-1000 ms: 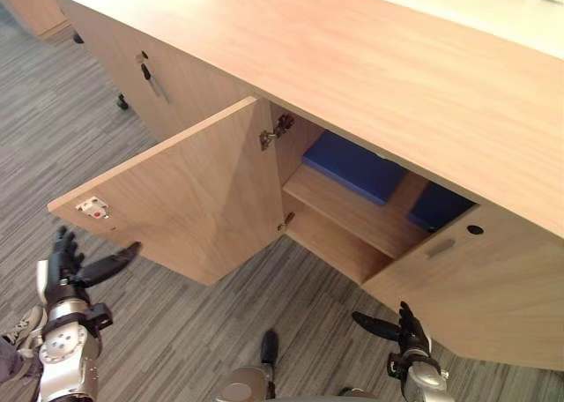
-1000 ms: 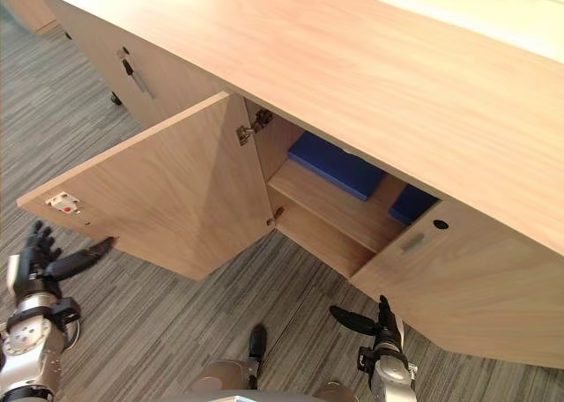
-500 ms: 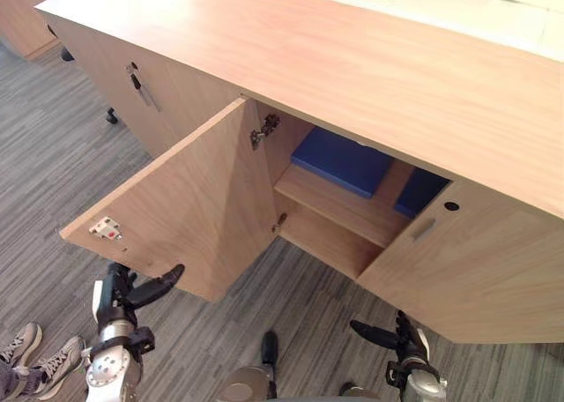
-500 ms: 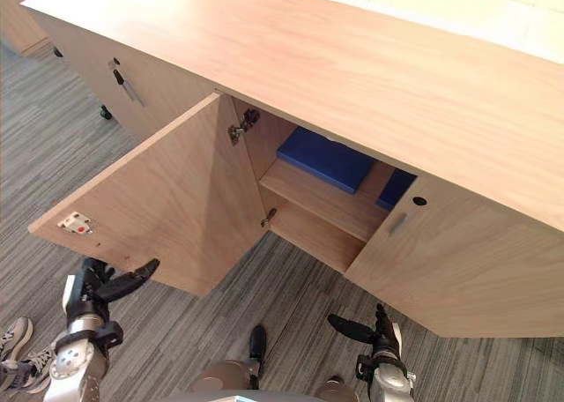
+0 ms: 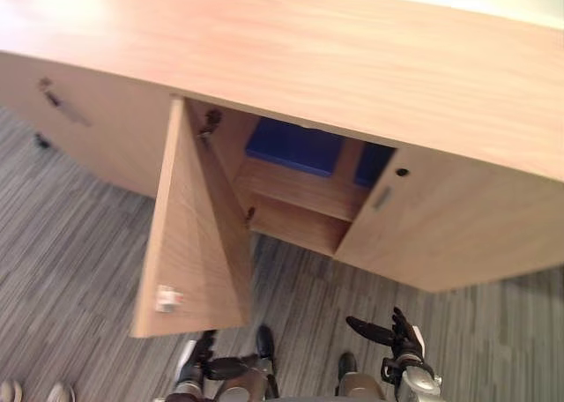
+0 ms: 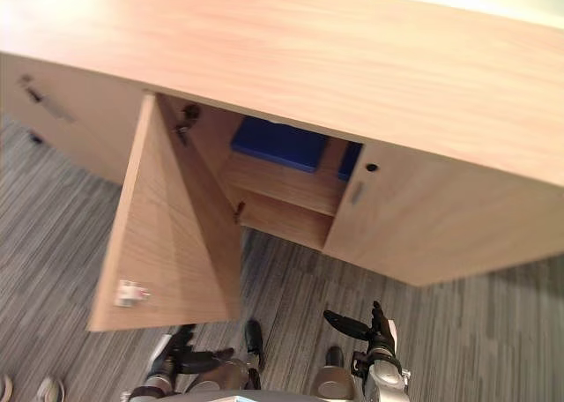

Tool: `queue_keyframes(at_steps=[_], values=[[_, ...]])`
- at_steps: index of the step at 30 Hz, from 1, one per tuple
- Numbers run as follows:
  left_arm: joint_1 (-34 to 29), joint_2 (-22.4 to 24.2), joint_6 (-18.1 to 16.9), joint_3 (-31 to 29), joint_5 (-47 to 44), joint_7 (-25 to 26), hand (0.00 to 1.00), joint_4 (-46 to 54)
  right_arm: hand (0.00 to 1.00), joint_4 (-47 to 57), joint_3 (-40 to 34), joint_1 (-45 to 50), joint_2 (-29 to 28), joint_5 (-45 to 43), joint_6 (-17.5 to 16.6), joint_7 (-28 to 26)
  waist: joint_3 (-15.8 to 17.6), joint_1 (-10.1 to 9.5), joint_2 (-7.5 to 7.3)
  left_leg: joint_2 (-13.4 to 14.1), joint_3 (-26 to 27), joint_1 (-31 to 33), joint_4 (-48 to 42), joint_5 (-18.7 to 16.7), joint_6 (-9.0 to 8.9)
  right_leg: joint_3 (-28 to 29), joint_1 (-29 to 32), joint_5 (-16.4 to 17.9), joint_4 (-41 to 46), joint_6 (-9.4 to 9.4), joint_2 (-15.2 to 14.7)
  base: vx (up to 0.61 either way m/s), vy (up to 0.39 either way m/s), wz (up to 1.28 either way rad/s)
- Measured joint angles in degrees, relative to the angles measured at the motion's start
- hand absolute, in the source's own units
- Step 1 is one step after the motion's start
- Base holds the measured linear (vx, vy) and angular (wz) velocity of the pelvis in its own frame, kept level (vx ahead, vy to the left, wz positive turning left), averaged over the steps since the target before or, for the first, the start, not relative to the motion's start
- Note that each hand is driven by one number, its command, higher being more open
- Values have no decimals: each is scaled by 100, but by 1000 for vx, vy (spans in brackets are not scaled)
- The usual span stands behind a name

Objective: Walk over to the cabinet, pick up the folder, carry it to the office cabinet, place the folder inside the office cabinet, then close the office cabinet door

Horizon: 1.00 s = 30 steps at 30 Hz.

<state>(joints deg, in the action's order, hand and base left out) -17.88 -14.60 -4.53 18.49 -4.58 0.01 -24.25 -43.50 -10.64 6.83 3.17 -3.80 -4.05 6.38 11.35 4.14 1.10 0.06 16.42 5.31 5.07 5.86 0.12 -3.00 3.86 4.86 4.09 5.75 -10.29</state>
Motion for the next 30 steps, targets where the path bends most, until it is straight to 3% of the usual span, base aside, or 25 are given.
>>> queue_keyframes(at_steps=[2, 6, 9, 12, 14, 21, 25, 30], values=[[683, 160, -35, 468, 138, -8, 100, -12, 100, -18, 8, 11, 10, 0, 3, 20, -1, 254, 40, 10, 308, 2, 0, -58, -5, 353, 194, -93, -18, 6, 11, -37, 55, -75], [1755, 453, -217, 468, 322, 48, 100, 63, 100, -197, 24, 30, 41, 0, 12, 72, -12, 566, 61, 13, 715, -15, -1, -141, 5, 775, 334, -330, -212, 103, 29, 16, 32, -62], [2274, 406, -231, -15, 475, 207, 100, 89, 100, -298, 24, 10, 74, 2, 28, 87, -13, 718, 84, 26, 777, -69, -2, -141, 34, 989, 334, -498, -410, 135, 46, 82, -25, -57], [2916, 76, -215, -729, 528, 633, 100, -389, 100, -419, 24, -18, 121, 1, 36, 93, -3, 777, 113, 125, 650, -156, -2, -143, 35, 1049, 333, -630, -460, 144, 131, 64, -85, -40], [3046, -100, -204, -865, 525, 745, 100, -539, 100, -452, 21, -8, 152, -3, 41, 98, -8, 811, 131, 157, 637, -179, -2, -145, 32, 1049, 329, -641, -458, 142, 164, 13, -80, -14], [2819, -131, -208, -908, 420, 868, 100, -536, 100, -496, -36, 14, 231, -56, 52, 91, -6, 775, 154, 193, 534, -182, 3, -106, -15, 985, 327, -681, -421, 126, 192, -71, -43, 3], [2146, 82, -223, -1055, -3, 707, 100, -487, 100, -641, -212, 15, 203, -84, 116, 82, -7, 696, 156, 201, 472, -198, 31, -59, -21, 923, 302, -678, -411, 115, 197, -85, -29, 7], [1152, 265, -193, -1361, -112, 234, 100, -1007, 100, -673, -672, -1, 233, -171, 150, 101, -13, 416, 146, 227, 473, -233, 31, -100, -80, 920, 246, -639, -455, 45, 219, -14, -7, 0]])
